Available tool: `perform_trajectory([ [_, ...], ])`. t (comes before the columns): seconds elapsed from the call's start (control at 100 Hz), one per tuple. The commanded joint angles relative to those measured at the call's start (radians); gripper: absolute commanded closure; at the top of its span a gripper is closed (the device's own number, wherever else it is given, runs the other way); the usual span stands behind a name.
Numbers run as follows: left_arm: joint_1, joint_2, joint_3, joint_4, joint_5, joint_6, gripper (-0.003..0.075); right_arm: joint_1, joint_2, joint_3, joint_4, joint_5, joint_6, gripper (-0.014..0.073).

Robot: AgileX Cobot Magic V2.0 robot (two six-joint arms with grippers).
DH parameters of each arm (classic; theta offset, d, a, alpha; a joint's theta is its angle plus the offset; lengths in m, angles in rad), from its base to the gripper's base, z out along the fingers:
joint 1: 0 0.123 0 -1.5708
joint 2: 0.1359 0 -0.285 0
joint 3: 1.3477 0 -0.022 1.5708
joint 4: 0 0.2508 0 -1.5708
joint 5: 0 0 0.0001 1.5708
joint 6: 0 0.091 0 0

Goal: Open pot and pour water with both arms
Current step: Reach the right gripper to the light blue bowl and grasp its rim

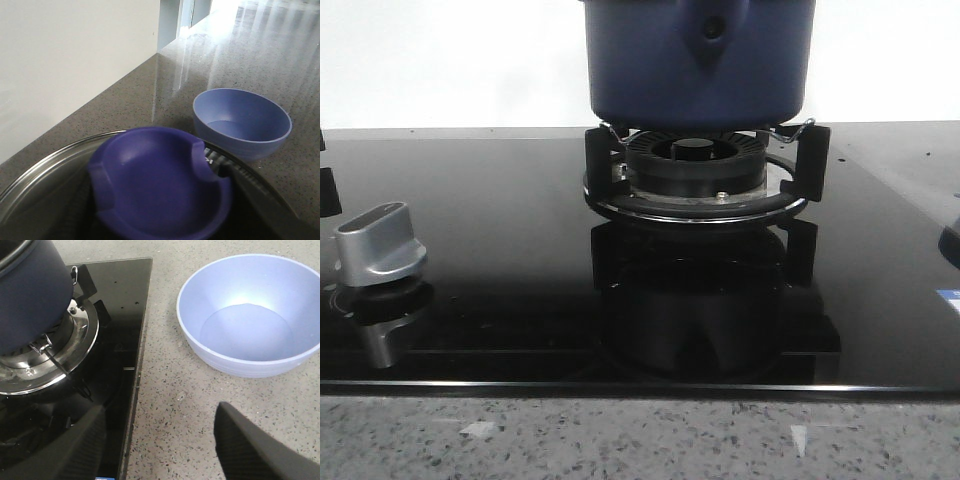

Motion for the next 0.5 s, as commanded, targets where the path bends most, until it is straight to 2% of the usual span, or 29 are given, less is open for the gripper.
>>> perform_trajectory([
  [0.0, 0.001, -0.067, -0.028, -0.048, 0.01, -0.006, 0.0475, 0.0, 0.011, -0.037, -0.003, -0.066, -0.011, 0.0171],
  [0.21, 0.057, -0.129, -0.028, -0.066, 0.012, -0.008, 0.0475, 0.0, 0.021, -0.038, -0.041, -0.066, -0.011, 0.0171],
  [0.49, 0.21, -0.239, -0.028, -0.047, 0.037, -0.052, 0.0475, -0.057, 0.15, -0.135, -0.044, -0.039, 0.001, 0.0171],
])
